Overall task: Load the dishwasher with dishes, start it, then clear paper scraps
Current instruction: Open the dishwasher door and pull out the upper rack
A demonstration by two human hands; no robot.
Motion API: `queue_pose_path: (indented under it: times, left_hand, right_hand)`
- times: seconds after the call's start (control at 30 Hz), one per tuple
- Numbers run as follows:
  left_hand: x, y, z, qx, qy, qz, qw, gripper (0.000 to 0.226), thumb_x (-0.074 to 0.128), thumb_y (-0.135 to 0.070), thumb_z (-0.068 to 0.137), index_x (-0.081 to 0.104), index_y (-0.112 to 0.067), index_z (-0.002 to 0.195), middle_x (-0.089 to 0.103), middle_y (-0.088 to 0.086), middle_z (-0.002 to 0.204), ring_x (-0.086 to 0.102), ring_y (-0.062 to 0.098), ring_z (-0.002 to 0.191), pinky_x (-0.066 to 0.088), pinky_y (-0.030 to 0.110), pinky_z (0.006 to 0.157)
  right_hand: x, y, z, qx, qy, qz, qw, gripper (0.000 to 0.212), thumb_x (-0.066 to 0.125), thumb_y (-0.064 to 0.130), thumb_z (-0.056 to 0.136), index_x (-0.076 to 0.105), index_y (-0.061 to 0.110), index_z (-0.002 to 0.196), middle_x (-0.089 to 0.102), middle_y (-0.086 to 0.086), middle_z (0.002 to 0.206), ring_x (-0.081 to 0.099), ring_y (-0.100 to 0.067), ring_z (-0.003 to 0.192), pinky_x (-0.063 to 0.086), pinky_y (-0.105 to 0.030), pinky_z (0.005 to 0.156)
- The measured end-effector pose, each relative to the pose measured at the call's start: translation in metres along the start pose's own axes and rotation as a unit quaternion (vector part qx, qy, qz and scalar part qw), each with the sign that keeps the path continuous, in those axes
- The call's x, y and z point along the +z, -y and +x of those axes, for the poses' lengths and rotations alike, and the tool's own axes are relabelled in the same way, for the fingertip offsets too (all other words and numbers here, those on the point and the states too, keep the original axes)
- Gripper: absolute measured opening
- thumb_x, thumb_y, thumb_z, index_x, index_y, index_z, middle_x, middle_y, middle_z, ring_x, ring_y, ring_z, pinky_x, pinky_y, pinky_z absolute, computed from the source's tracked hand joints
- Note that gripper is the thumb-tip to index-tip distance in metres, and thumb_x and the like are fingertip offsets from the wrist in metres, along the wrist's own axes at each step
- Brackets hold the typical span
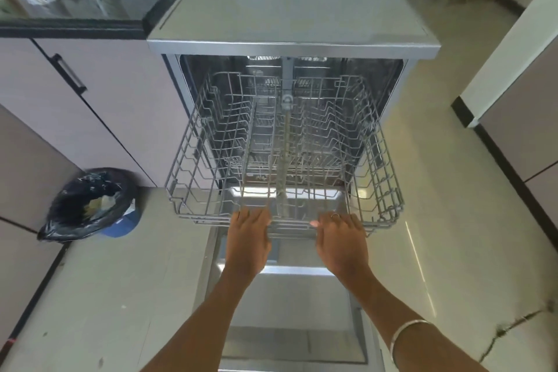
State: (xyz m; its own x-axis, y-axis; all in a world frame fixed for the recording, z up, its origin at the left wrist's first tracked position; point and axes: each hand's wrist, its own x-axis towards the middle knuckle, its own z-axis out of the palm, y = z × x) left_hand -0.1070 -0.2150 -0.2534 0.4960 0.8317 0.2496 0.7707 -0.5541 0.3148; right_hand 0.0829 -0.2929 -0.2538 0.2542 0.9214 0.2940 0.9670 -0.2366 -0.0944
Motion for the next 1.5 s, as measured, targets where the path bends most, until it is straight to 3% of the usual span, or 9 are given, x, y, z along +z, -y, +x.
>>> queue_pose_path:
  times: [0.17, 0.3, 0.43, 0.6, 0.77, 1.03, 1.2, 1.33, 1.5]
  left_hand:
    - [-0.007, -0.006, -0.029, -0.003, 0.002, -0.002, 1.000, 0.040, 0.071, 0.004, 0.058, 0.055, -0.020, 0.085, 0.055, -0.006, 0.080, 0.043, 0.018, 0.078, 0.029, 0.026, 0.077]
    - [-0.012, -0.009, -0.048, -0.001, 0.004, -0.002, 1.000, 0.041, 0.072, 0.003, 0.060, 0.060, -0.019, 0.093, 0.058, -0.005, 0.082, 0.047, 0.019, 0.079, 0.034, 0.027, 0.079]
    - [-0.016, -0.014, -0.072, -0.016, 0.031, 0.007, 0.999, 0.037, 0.072, 0.005, 0.058, 0.056, -0.019, 0.082, 0.056, -0.006, 0.077, 0.043, 0.018, 0.076, 0.037, 0.029, 0.075]
    - [-0.024, -0.020, -0.103, -0.011, 0.034, 0.011, 0.999, 0.038, 0.074, 0.006, 0.059, 0.062, -0.016, 0.087, 0.059, -0.004, 0.080, 0.047, 0.020, 0.077, 0.041, 0.032, 0.077]
    - [-0.032, -0.027, -0.110, -0.020, 0.040, -0.005, 0.999, 0.037, 0.076, 0.006, 0.062, 0.060, -0.016, 0.087, 0.056, -0.004, 0.078, 0.045, 0.018, 0.076, 0.045, 0.032, 0.079]
    - [-0.047, -0.030, -0.110, -0.019, 0.107, 0.004, 0.994, 0.032, 0.070, 0.003, 0.073, 0.064, -0.013, 0.100, 0.062, -0.001, 0.089, 0.054, 0.019, 0.083, 0.049, 0.033, 0.088]
    - [-0.072, -0.031, -0.100, -0.025, 0.147, -0.019, 0.989, 0.027, 0.059, -0.007, 0.091, 0.062, -0.010, 0.117, 0.069, 0.006, 0.108, 0.064, 0.024, 0.102, 0.049, 0.035, 0.097]
    - [-0.107, -0.044, -0.095, -0.065, 0.211, -0.040, 0.975, 0.046, 0.030, -0.034, 0.106, 0.050, -0.009, 0.139, 0.055, 0.009, 0.139, 0.048, 0.027, 0.132, 0.036, 0.038, 0.112]
    - [-0.152, -0.067, -0.092, -0.093, 0.271, -0.037, 0.957, 0.050, 0.022, -0.029, 0.107, 0.037, -0.004, 0.147, 0.042, 0.015, 0.150, 0.033, 0.027, 0.142, 0.022, 0.038, 0.119]
  right_hand:
    - [-0.012, 0.007, -0.029, -0.005, -0.012, 0.017, 1.000, 0.034, 0.037, 0.029, 0.092, 0.068, 0.020, 0.081, 0.071, 0.003, 0.074, 0.063, -0.021, 0.065, 0.047, -0.030, 0.070]
    - [-0.018, 0.011, -0.048, 0.002, -0.003, 0.025, 1.000, 0.018, 0.051, 0.025, 0.089, 0.067, 0.021, 0.084, 0.071, 0.004, 0.076, 0.063, -0.020, 0.067, 0.048, -0.031, 0.071]
    - [-0.024, 0.013, -0.071, 0.004, 0.021, 0.043, 0.999, 0.032, 0.037, 0.028, 0.091, 0.068, 0.021, 0.087, 0.072, 0.004, 0.080, 0.063, -0.019, 0.072, 0.048, -0.033, 0.076]
    - [-0.036, 0.018, -0.102, -0.005, 0.025, 0.037, 0.999, 0.030, 0.039, 0.028, 0.092, 0.067, 0.019, 0.084, 0.069, 0.005, 0.074, 0.060, -0.018, 0.066, 0.048, -0.032, 0.073]
    - [-0.040, 0.019, -0.109, 0.017, 0.076, 0.047, 0.996, 0.017, 0.051, 0.027, 0.094, 0.066, 0.021, 0.090, 0.071, 0.006, 0.081, 0.059, -0.017, 0.073, 0.048, -0.031, 0.078]
    - [-0.069, 0.028, -0.104, 0.043, 0.169, 0.068, 0.982, 0.035, 0.035, 0.032, 0.103, 0.066, 0.015, 0.105, 0.071, -0.001, 0.098, 0.061, -0.021, 0.094, 0.041, -0.035, 0.098]
    - [-0.102, 0.028, -0.088, 0.071, 0.247, 0.125, 0.958, 0.036, 0.034, 0.029, 0.105, 0.058, 0.012, 0.124, 0.066, -0.009, 0.117, 0.059, -0.028, 0.109, 0.044, -0.038, 0.095]
    - [-0.136, 0.033, -0.084, 0.059, 0.292, 0.123, 0.947, 0.039, 0.033, 0.029, 0.105, 0.053, 0.007, 0.131, 0.061, -0.015, 0.127, 0.054, -0.031, 0.118, 0.042, -0.040, 0.099]
    - [-0.170, 0.043, -0.073, 0.034, 0.358, 0.078, 0.930, 0.052, 0.030, 0.034, 0.105, 0.039, 0.000, 0.142, 0.039, -0.020, 0.149, 0.033, -0.034, 0.139, 0.028, -0.045, 0.115]
